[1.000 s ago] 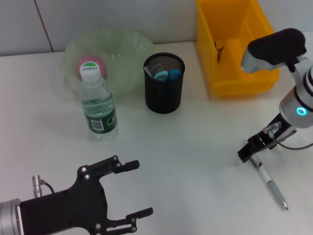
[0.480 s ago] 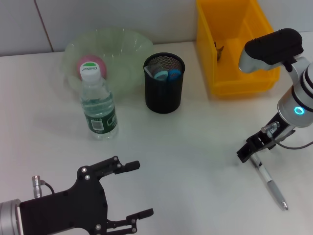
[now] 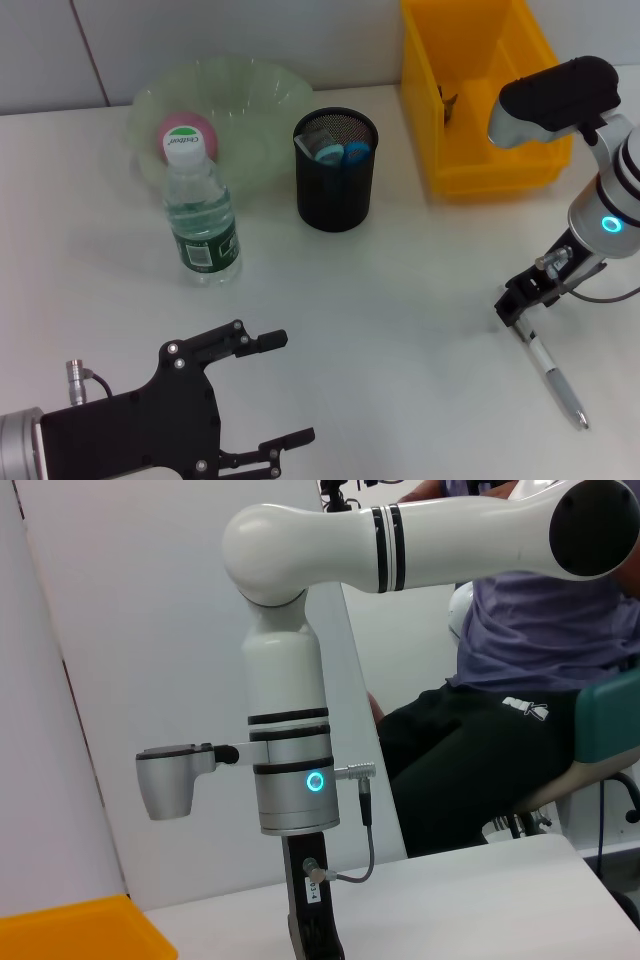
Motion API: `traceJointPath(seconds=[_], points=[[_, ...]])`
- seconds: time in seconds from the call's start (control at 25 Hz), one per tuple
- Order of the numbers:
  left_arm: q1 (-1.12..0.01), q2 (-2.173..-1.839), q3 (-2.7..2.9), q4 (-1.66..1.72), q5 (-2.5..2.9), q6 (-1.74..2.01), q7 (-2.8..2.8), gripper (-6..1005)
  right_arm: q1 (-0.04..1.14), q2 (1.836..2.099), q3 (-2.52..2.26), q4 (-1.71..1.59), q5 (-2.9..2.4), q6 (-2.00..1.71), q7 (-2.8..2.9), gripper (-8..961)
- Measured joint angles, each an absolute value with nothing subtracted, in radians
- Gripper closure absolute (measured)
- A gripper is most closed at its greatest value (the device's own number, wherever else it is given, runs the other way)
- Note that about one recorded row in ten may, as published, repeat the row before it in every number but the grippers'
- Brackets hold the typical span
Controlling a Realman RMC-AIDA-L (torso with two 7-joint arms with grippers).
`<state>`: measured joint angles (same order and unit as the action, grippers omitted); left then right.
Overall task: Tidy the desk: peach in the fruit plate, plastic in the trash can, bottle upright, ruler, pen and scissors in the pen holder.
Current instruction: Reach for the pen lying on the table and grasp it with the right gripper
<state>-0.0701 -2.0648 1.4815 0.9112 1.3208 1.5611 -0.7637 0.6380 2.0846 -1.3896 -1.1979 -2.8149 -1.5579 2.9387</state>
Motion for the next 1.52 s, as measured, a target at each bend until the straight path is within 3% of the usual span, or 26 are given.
traceJointPath(seconds=[0.24,0.92,1.12,1.52], points=[[-0.068,-2.065,1.482,0.911,1.321,1.569,-0.764,218,0.648,2.085,-1.391,-1.179,-2.812,-1.558,2.938,398],[-0.066,-2.065,1.482,0.911,1.321,1.57,-0.764,218,0.671,2.085,-1.395,-1.131,-2.809,-1.543,2.938,405],[-0.065,-2.065,1.479,0.911,1.321,1.573,-0.764,217,0.673,2.084,-1.393,-1.135,-2.808,-1.546,2.938,558],[-0.066,-2.063,1.479,0.911,1.321,1.58,-0.763,218,0.683,2.083,-1.398,-1.119,-2.811,-1.55,2.938,664]])
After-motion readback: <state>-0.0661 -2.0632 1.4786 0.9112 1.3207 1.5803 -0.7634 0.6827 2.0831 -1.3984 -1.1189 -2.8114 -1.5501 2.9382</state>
